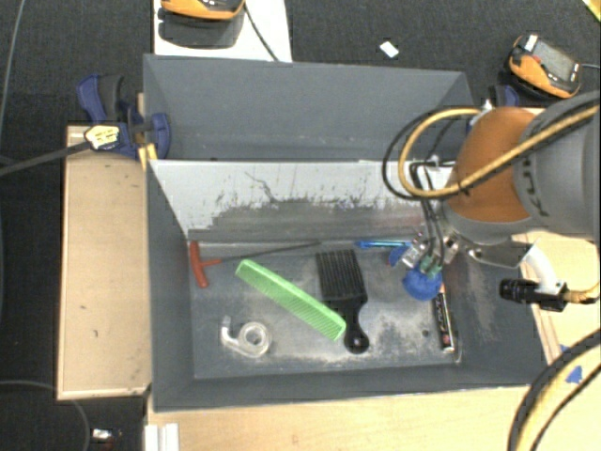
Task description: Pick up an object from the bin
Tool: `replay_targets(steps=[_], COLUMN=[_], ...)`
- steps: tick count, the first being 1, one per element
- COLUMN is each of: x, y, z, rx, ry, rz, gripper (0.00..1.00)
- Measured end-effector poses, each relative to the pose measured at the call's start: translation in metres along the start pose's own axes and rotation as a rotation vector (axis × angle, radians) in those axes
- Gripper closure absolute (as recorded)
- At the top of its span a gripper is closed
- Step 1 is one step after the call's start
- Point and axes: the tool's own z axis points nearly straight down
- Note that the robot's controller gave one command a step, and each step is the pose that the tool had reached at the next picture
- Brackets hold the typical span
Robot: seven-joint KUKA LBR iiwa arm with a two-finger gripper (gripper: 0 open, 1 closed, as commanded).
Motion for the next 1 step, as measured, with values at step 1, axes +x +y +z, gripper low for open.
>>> replay_targets(steps=[1], x=[-0.0005], y=[0.0006], z=[-0.0301], rx=[-0.002], ry=[-0.002], rz=[0.0], gripper=[1.0])
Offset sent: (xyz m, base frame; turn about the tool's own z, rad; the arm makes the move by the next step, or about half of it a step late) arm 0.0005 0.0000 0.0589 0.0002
